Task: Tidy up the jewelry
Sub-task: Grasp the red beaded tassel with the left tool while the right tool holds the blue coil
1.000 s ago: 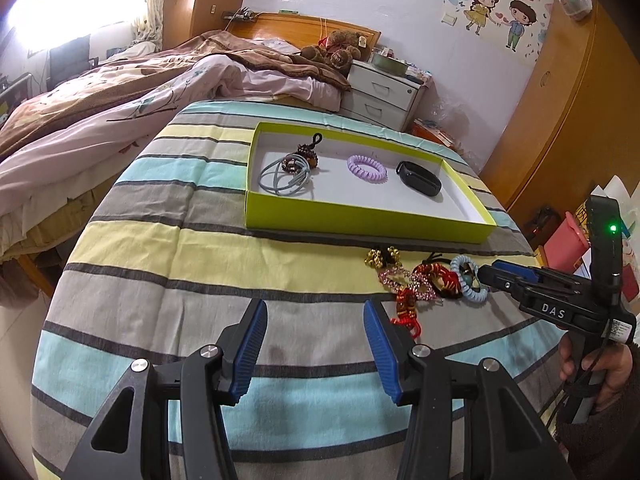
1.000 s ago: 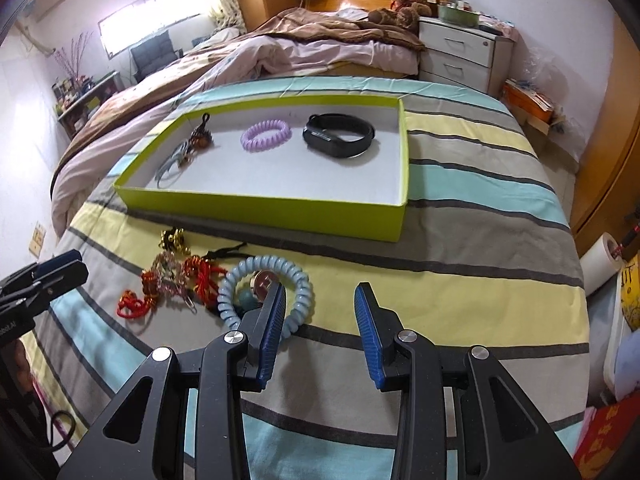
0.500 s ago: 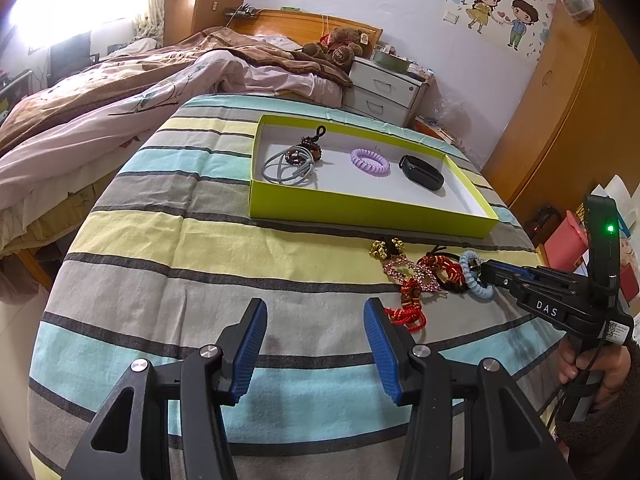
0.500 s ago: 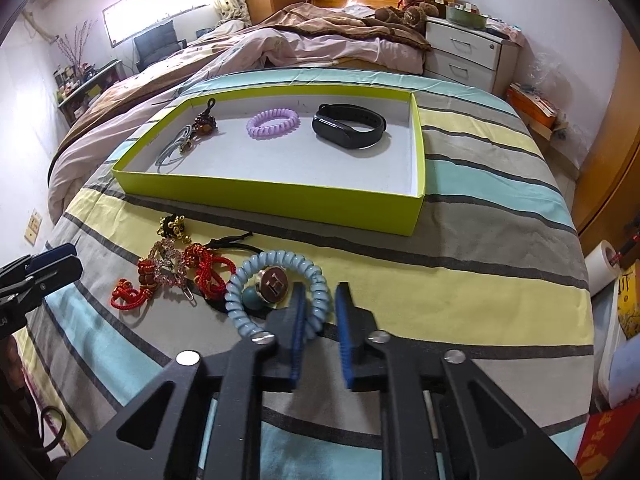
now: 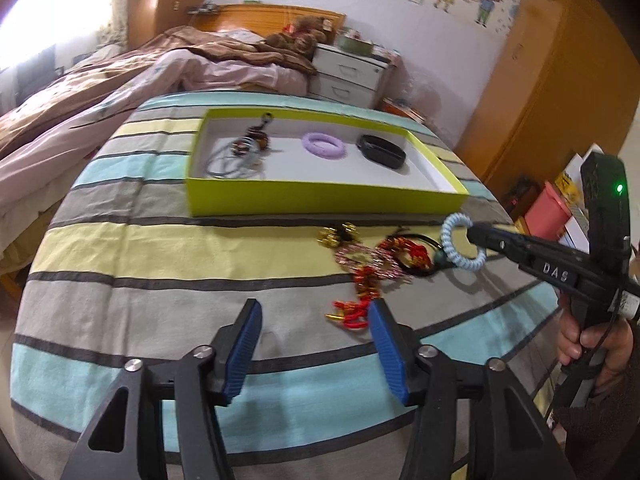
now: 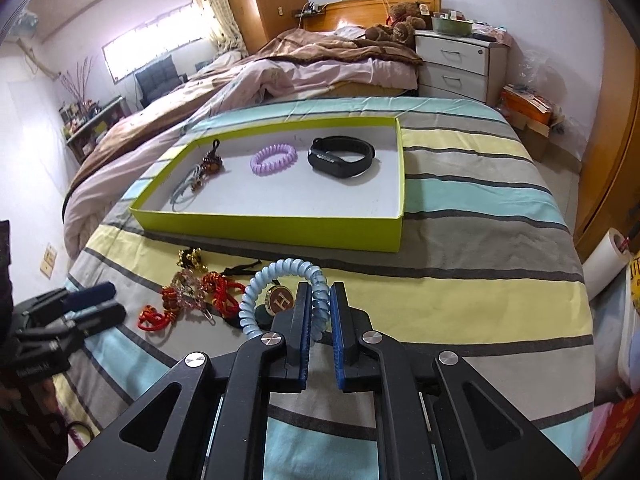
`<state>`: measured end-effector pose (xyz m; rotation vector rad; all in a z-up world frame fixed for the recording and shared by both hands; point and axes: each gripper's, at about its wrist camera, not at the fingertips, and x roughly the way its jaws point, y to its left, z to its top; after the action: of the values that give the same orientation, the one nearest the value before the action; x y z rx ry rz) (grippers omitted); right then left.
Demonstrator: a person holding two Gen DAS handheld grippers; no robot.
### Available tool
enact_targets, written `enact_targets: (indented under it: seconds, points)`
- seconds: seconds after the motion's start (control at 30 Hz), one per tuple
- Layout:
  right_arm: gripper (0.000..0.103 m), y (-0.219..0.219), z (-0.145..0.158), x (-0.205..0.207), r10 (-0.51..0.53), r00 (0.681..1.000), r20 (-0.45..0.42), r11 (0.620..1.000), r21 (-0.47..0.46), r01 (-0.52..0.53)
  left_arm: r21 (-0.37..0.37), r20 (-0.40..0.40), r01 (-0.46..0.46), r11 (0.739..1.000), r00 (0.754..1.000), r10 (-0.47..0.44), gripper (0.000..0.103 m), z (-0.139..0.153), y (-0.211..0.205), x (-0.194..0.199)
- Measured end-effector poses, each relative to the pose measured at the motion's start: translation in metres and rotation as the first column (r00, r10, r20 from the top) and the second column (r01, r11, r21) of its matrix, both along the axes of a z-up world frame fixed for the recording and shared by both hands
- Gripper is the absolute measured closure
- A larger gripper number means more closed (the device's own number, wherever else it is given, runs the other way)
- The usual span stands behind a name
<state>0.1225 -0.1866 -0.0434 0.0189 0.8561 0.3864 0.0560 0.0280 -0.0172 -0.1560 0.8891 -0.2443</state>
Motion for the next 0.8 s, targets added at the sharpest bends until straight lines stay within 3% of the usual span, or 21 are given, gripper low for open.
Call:
enact_targets:
  seconds: [0.17,0.27,0.8]
  points:
    - [0.093,-0.006,0.006,-0.006,-0.014,1.000,0.019,0.999,0.030,0.014,0.030,-0.006,0.072,0.997,0.997,-0.072,0.046,-0.002,-0.025,0.009]
    - [0.093,-0.010,0.008,-0.009,-0.023,0.999,0.024,0.999,0.046,0.021,0.094,0.000,0.071,0.993,0.997,-0.071,0.046,-0.002,-0.038,0.013]
    - [0.093,-0.016,0.009,-0.018,-0.025,0.999,0.034,0.997,0.071,0.022,0.198,-0.010,0.052,0.979,0.999,-0.051,0.048,-0.014,-0.055,0.023]
